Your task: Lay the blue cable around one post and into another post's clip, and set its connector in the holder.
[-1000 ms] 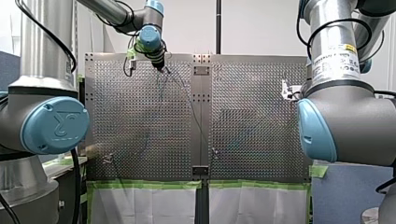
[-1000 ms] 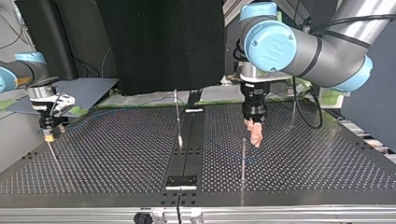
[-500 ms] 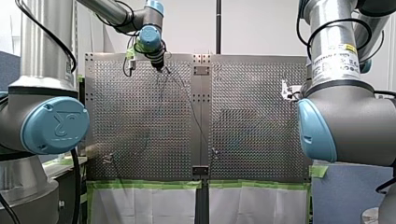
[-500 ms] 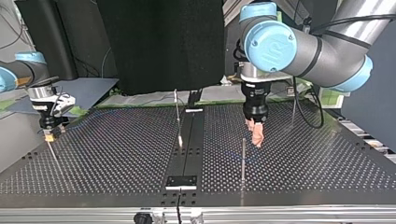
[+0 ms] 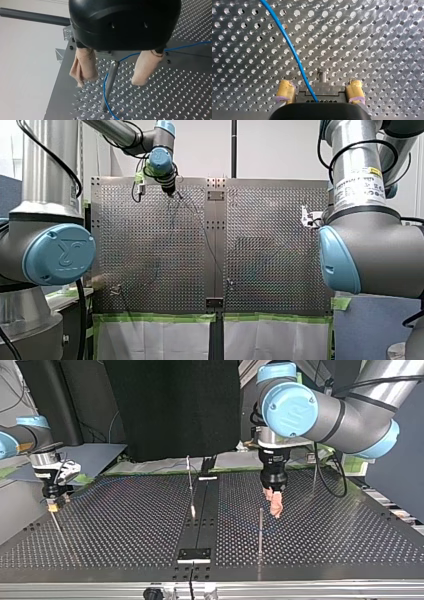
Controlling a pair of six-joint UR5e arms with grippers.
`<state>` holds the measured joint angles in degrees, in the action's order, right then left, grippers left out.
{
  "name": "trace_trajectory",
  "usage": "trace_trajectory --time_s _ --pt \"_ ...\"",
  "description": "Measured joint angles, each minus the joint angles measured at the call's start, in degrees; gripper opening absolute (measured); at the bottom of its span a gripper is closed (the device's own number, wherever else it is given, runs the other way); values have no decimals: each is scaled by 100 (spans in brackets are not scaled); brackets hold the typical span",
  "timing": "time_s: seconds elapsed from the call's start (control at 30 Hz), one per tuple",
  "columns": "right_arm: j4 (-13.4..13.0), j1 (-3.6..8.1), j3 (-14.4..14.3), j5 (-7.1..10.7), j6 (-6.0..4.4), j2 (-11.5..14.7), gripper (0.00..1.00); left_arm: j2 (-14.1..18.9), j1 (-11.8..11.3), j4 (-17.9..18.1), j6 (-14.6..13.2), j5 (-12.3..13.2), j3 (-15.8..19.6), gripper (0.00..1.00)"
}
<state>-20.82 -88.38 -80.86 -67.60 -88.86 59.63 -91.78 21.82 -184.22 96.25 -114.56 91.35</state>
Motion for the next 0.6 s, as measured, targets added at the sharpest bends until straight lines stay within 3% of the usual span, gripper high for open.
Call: trace_trajectory --time_s 0.3,0.6 --pt "5 0 1 0 3 1 100 -1 12 308 120 42 306 100" --pt "8 -1 1 0 7 1 100 2 17 749 500 289 750 100"
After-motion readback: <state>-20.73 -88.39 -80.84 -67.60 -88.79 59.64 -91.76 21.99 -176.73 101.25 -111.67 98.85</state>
